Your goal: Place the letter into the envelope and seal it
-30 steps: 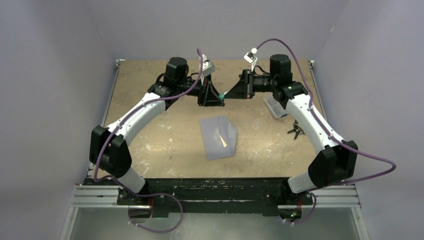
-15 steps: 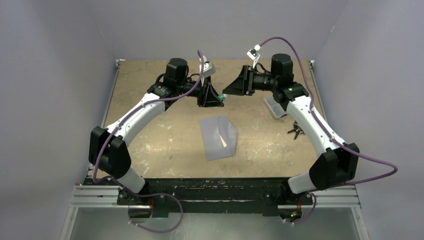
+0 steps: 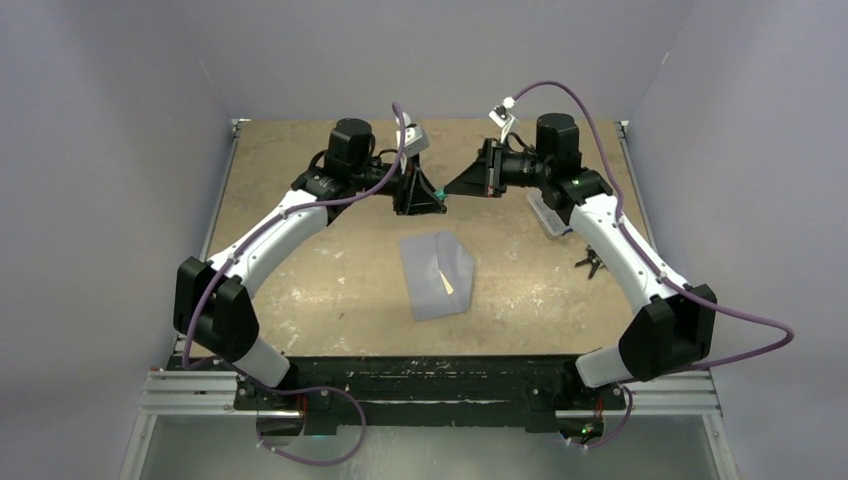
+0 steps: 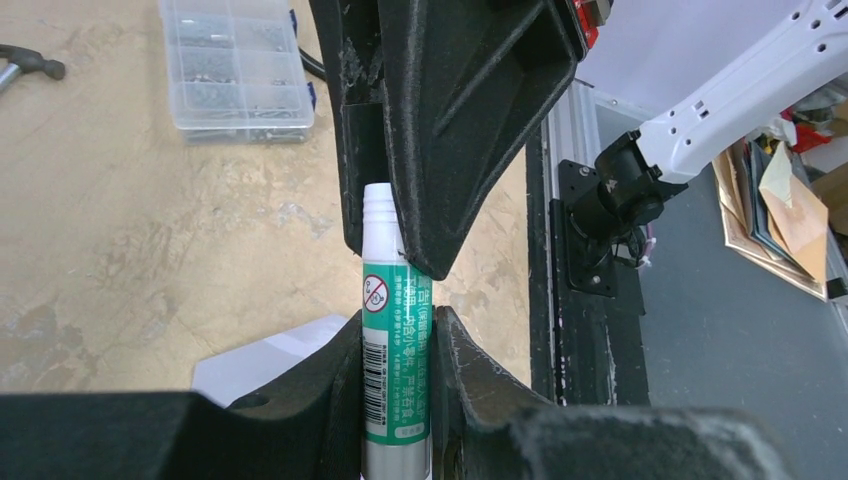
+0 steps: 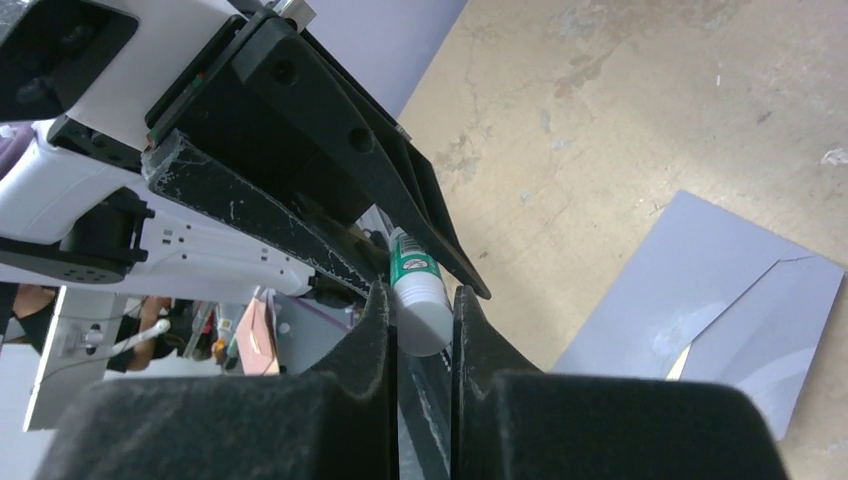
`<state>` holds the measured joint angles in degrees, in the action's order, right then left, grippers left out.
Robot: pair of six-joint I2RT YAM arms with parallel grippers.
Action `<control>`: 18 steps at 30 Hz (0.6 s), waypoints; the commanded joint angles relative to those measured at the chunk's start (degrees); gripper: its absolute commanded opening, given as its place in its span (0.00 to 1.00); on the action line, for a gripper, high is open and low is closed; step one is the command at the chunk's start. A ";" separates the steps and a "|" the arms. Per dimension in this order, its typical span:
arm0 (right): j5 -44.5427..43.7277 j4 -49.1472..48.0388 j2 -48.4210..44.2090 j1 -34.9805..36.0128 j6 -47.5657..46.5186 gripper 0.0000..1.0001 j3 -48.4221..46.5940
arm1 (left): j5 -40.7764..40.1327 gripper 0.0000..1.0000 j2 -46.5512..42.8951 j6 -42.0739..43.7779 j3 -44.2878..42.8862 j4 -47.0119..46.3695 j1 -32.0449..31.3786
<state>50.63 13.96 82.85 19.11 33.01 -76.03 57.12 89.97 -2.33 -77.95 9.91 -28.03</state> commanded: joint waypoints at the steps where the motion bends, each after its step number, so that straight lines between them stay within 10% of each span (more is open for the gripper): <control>1: -2.25 -2.62 -2.35 0.22 1.08 0.00 -0.34 | -0.51 0.00 -2.48 1.01 -0.08 -0.96 0.13; 18: 6.11 3.13 1.84 -5.64 -5.04 0.00 -15.50 | 7.12 0.00 -11.48 -4.67 18.07 -14.95 6.95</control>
<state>56.64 21.52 86.28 19.53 29.50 -84.53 59.46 81.25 -4.32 -64.82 -7.49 -25.54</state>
